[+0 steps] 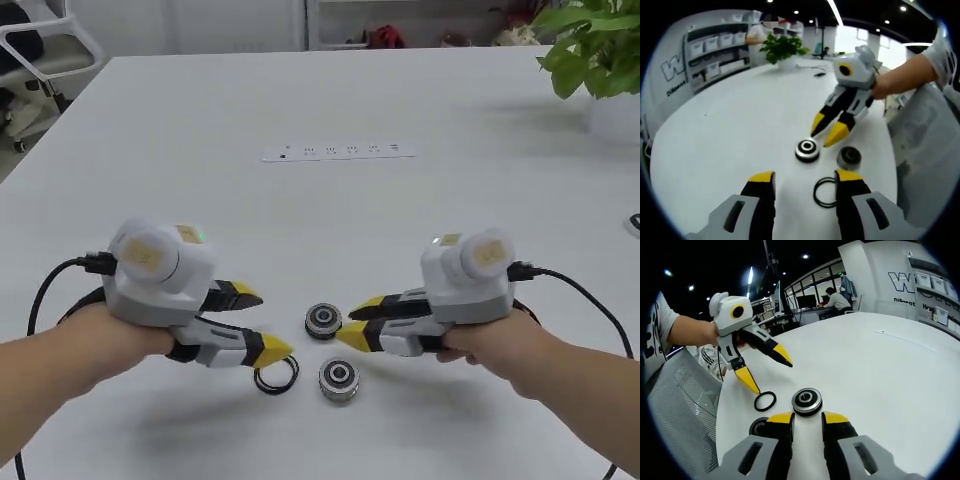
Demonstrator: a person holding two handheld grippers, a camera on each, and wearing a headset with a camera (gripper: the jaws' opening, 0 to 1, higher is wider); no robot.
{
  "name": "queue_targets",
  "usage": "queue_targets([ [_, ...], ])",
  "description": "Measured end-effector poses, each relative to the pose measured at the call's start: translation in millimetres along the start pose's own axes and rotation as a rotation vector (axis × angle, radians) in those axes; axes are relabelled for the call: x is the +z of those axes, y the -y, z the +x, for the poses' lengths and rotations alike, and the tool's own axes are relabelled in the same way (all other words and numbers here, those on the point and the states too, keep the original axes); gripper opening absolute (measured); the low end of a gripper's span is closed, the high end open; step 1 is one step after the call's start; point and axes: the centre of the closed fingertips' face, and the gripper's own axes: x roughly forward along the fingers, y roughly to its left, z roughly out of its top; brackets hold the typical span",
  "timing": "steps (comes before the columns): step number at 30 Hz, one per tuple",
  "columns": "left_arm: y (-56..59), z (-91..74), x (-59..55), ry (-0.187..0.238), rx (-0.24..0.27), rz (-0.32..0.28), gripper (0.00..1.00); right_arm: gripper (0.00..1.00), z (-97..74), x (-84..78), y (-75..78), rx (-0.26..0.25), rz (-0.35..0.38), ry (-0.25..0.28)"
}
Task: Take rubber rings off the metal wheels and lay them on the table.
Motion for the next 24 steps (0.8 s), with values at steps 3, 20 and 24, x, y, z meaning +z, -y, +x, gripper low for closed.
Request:
queue_targets([
  [3,0.7,4.6,2.6,0.003,-0.003,0.007,0.46,0.19,2.3,-0.4,-0.4,0.001,-0.001,0.0],
  [20,3.3,29.6,16.4,0.011,-0.029,0.024,0.35,0.2,7.6,-4.3,-1.5,0.004,-0.01,-0.009],
  [24,4.4,33.1,18.1,0.012,-0.035,0.022,0.32,0.19,7.2,-4.5,-1.0,0.003,-0.005,-0.007],
])
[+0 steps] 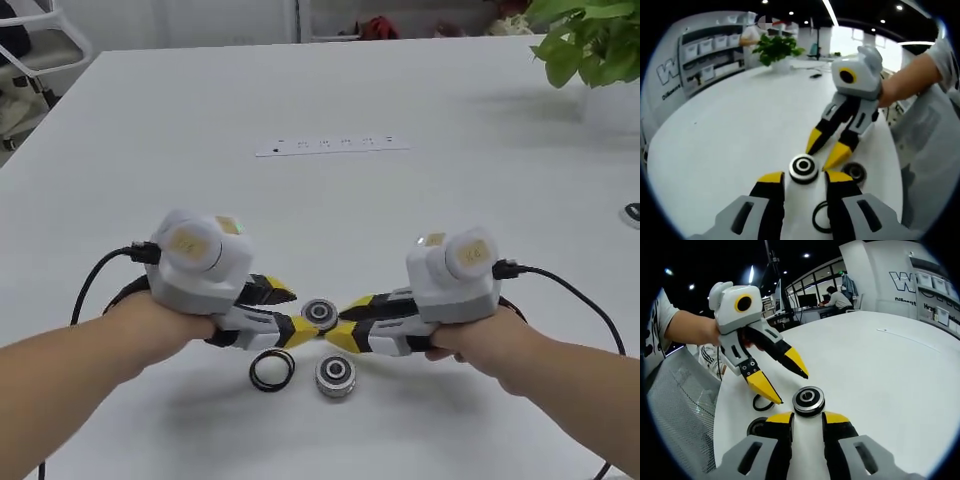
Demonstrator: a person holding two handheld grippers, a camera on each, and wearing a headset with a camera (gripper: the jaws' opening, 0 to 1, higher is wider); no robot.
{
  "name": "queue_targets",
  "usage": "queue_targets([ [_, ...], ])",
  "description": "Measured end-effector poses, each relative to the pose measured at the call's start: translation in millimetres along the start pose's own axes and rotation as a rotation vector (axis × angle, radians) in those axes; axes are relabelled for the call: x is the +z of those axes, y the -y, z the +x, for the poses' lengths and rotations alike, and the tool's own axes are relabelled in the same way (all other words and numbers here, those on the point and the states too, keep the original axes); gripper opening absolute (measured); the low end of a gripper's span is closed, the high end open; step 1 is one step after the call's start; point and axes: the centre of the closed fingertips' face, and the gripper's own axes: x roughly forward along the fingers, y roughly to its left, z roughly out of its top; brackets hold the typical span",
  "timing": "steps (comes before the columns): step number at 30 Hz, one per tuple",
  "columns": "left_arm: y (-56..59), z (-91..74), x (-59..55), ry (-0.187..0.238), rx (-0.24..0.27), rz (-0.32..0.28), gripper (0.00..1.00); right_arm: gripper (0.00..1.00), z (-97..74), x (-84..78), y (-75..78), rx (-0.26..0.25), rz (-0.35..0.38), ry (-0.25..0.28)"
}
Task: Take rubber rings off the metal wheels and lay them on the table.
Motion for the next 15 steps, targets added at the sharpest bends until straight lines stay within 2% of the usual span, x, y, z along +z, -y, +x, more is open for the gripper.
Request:
queue_targets([
  [15,3.6,13.6,3.4,0.001,-0.014,0.017,0.23,0.2,0.0,1.3,-0.4,0.007,0.0,0.007],
])
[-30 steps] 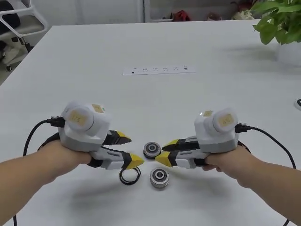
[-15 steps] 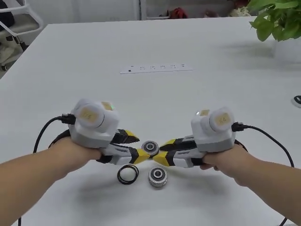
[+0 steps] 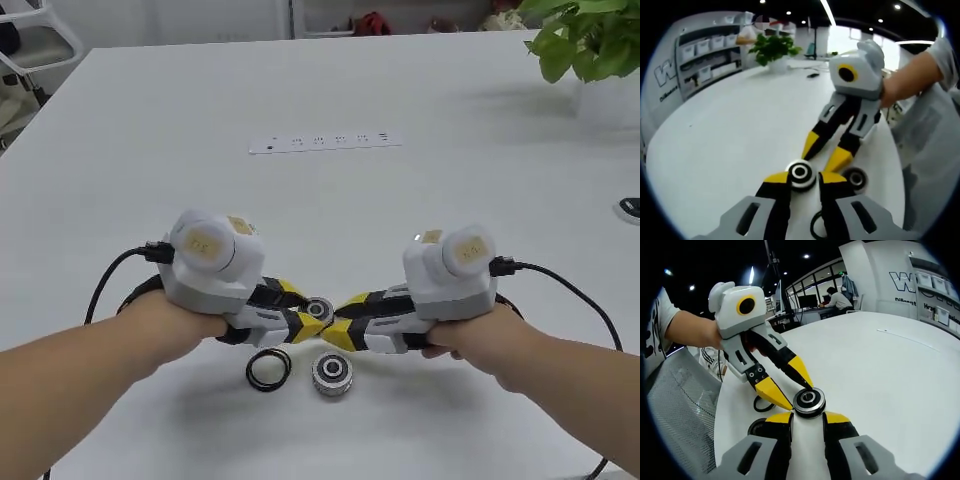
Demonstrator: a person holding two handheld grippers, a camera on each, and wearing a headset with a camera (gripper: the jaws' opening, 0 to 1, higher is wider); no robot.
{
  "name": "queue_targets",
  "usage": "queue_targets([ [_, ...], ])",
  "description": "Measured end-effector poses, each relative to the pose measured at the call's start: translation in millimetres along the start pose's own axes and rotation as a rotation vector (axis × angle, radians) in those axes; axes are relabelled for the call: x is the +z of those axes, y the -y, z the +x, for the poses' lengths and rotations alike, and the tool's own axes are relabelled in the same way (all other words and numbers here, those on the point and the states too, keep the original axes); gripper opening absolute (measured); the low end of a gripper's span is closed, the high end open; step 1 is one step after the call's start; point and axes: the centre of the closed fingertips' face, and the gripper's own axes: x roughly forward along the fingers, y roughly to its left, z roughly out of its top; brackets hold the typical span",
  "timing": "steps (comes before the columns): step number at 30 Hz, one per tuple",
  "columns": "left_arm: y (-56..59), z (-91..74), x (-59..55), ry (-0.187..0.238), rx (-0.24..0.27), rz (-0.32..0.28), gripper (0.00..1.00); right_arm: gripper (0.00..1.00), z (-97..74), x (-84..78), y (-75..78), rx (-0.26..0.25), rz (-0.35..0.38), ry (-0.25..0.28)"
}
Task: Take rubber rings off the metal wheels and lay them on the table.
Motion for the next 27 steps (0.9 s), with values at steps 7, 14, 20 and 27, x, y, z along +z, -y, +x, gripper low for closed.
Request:
queue_targets([
  [7,-2.4,1.6,0.4,-0.002,0.017,0.012,0.18,0.21,-3.0,1.6,3.9,-0.001,0.001,0.011],
  [14,-2.1,2.1,0.6,-0.005,0.02,0.022,0.18,0.21,-1.9,-1.1,1.0,0.022,-0.022,-0.004],
  [20,-2.4,2.1,0.9,-0.005,0.024,0.029,0.17,0.22,-0.4,0.9,-1.2,0.031,-0.026,0.009],
  [27,-4.5,2.1,0.2,-0.011,0.04,0.054,0.14,0.22,0.9,3.5,1.0,0.026,-0.026,0.023],
])
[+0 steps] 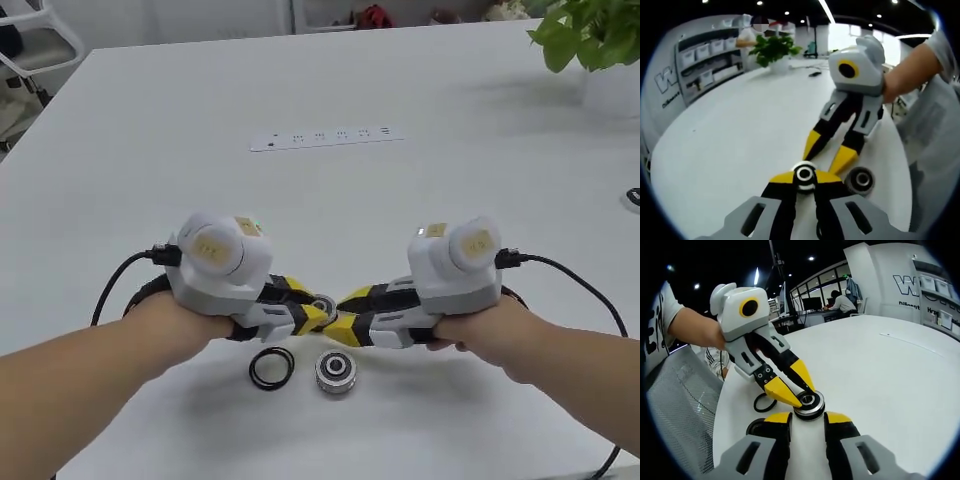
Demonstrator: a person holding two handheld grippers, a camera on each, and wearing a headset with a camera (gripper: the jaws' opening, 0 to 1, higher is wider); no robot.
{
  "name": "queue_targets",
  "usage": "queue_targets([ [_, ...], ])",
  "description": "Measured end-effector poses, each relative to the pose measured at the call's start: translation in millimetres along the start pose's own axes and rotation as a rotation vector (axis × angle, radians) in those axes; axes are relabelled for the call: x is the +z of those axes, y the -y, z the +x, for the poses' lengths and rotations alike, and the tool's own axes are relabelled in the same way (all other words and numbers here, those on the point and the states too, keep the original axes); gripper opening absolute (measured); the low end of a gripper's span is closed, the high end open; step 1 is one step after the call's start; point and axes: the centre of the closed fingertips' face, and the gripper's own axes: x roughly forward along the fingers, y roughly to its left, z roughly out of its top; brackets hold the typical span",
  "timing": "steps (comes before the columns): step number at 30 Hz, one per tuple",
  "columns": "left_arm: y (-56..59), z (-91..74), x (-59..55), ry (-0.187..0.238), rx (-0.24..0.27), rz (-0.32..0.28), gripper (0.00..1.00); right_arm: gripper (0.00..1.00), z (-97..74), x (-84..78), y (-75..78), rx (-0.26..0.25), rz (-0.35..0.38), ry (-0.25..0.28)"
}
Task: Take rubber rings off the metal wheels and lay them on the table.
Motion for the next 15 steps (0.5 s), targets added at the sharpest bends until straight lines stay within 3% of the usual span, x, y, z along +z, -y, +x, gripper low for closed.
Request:
queue_targets([
  [15,-0.1,1.0,0.0,0.007,0.02,-0.023,0.14,0.22,5.8,1.3,0.9,0.003,-0.015,0.028],
])
